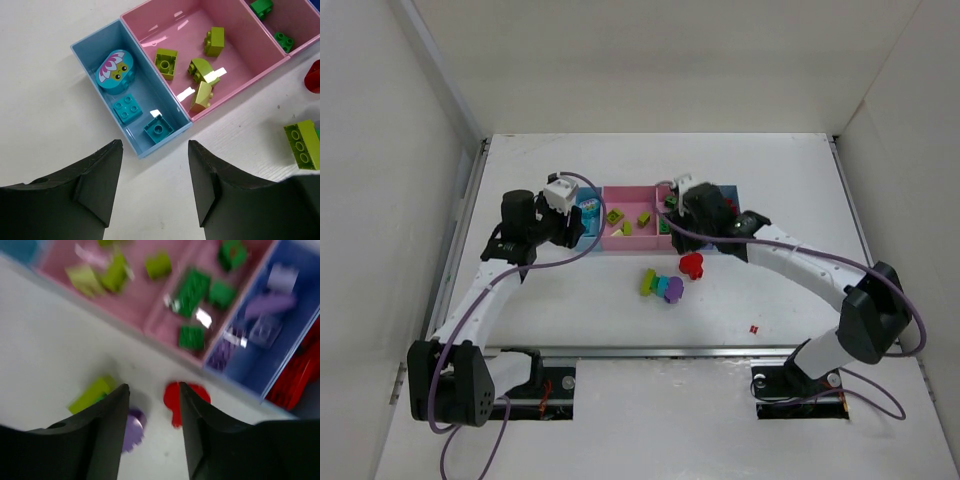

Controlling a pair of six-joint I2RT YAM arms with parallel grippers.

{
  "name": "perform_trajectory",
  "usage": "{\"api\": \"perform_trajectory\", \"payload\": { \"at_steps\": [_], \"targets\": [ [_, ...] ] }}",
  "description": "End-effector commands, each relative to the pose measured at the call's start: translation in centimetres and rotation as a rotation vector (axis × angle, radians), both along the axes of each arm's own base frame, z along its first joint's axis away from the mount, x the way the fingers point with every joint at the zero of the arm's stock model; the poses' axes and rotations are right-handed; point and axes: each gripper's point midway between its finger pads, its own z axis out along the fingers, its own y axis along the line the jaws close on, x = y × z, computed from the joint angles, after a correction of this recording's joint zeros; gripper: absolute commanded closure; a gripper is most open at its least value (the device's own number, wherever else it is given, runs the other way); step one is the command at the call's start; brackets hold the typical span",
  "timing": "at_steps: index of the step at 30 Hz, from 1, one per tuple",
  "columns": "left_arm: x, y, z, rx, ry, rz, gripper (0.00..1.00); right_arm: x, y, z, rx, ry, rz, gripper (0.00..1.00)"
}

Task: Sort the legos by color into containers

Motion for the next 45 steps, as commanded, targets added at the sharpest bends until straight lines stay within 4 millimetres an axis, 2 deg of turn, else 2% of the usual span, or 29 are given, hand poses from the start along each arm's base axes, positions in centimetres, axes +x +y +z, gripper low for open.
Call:
{"api": "perform_trajectory", "payload": {
  "at_steps": [1, 2, 5, 7, 9, 13, 14, 15, 17, 19, 26, 29, 32, 33, 34, 36, 37, 39, 42, 43, 44, 45],
  "targets": [
    [-0.1, -0.7, 1.5, -0.040, -0.059, -0.029, 0.48, -4.9, -4.7, -7.1, -0.118, 0.204, -0.085, 0.48],
    [-0.1, -0.7, 1.8, -0.041, -0.069, -0.029, 0.48, -5.2, -5.0, -6.7, -0.094, 0.189, -0.092, 0.37],
    [-0.2, -0.7, 2.1, -0.042, -0.078, -0.029, 0.47, -6.0, -5.6, -8.3, -0.105, 0.210, -0.099, 0.31],
    [-0.2, -0.7, 2.1, -0.042, -0.078, -0.029, 0.47, -5.8, -5.9, -9.6, -0.132, 0.230, -0.102, 0.31],
    [-0.4, -0.6, 2.0, -0.042, -0.078, -0.029, 0.47, -6.4, -6.0, -12.2, -0.180, 0.293, -0.083, 0.31],
    [-0.6, -0.5, 2.1, -0.038, -0.078, -0.021, 0.47, -5.8, -6.1, -14.5, -0.219, 0.331, -0.088, 0.32],
    [-0.6, -0.5, 2.4, -0.039, -0.087, -0.021, 0.47, -5.8, -6.3, -15.0, -0.235, 0.337, -0.096, 0.34],
    [-0.6, -0.5, 2.4, -0.039, -0.087, -0.021, 0.47, -4.8, -6.3, -14.7, -0.234, 0.325, -0.116, 0.34],
    [-0.7, -0.3, 2.2, -0.033, -0.078, -0.012, 0.47, -4.1, -6.8, -16.1, -0.276, 0.354, -0.116, 0.35],
    [-0.7, -0.3, 2.4, -0.034, -0.087, -0.012, 0.47, -4.0, -6.6, -16.4, -0.282, 0.361, -0.116, 0.35],
    [-0.9, -0.3, 2.0, -0.033, -0.078, -0.012, 0.47, -3.3, -6.1, -16.5, -0.262, 0.342, -0.086, 0.39],
    [-0.9, -0.3, 2.0, -0.033, -0.078, -0.012, 0.47, -3.5, -5.9, -16.8, -0.258, 0.358, -0.074, 0.48],
    [-0.9, -0.3, 2.0, -0.033, -0.078, -0.012, 0.47, -3.7, -5.8, -17.2, -0.257, 0.371, -0.067, 0.64],
    [-0.9, -0.3, 2.0, -0.033, -0.078, -0.012, 0.47, -3.4, -5.6, -16.7, -0.250, 0.350, -0.059, 0.69],
    [-0.9, -0.3, 2.0, -0.033, -0.078, -0.012, 0.47, -3.5, -5.4, -16.7, -0.242, 0.357, -0.049, 0.78],
    [-0.9, -0.3, 2.0, -0.033, -0.078, -0.012, 0.47, -3.2, -5.2, -16.3, -0.235, 0.336, -0.041, 0.88],
    [-0.9, -0.3, 2.0, -0.033, -0.078, -0.012, 0.47, -3.1, -5.1, -15.3, -0.224, 0.312, -0.034, 1.00],
    [-1.3, -0.8, 1.9, -0.049, -0.064, -0.044, 0.47, -3.5, -5.5, -15.0, -0.226, 0.316, -0.034, 1.00],
    [-2.7, -2.2, 1.6, -0.079, -0.035, -0.144, 0.43, -4.1, -6.1, -12.4, -0.226, 0.263, -0.025, 1.00],
    [-2.8, -2.7, 2.3, -0.096, -0.045, -0.174, 0.38, -4.5, -5.8, -11.1, -0.217, 0.248, -0.013, 1.00],
    [-4.0, -3.8, 2.2, -0.136, -0.011, -0.244, 0.32, -4.7, -5.6, -8.4, -0.195, 0.182, 0.021, 1.00],
    [-4.4, -4.5, 3.4, -0.157, -0.030, -0.297, 0.21, -4.8, -5.4, -6.8, -0.196, 0.135, 0.031, 1.00]
  ]
}}
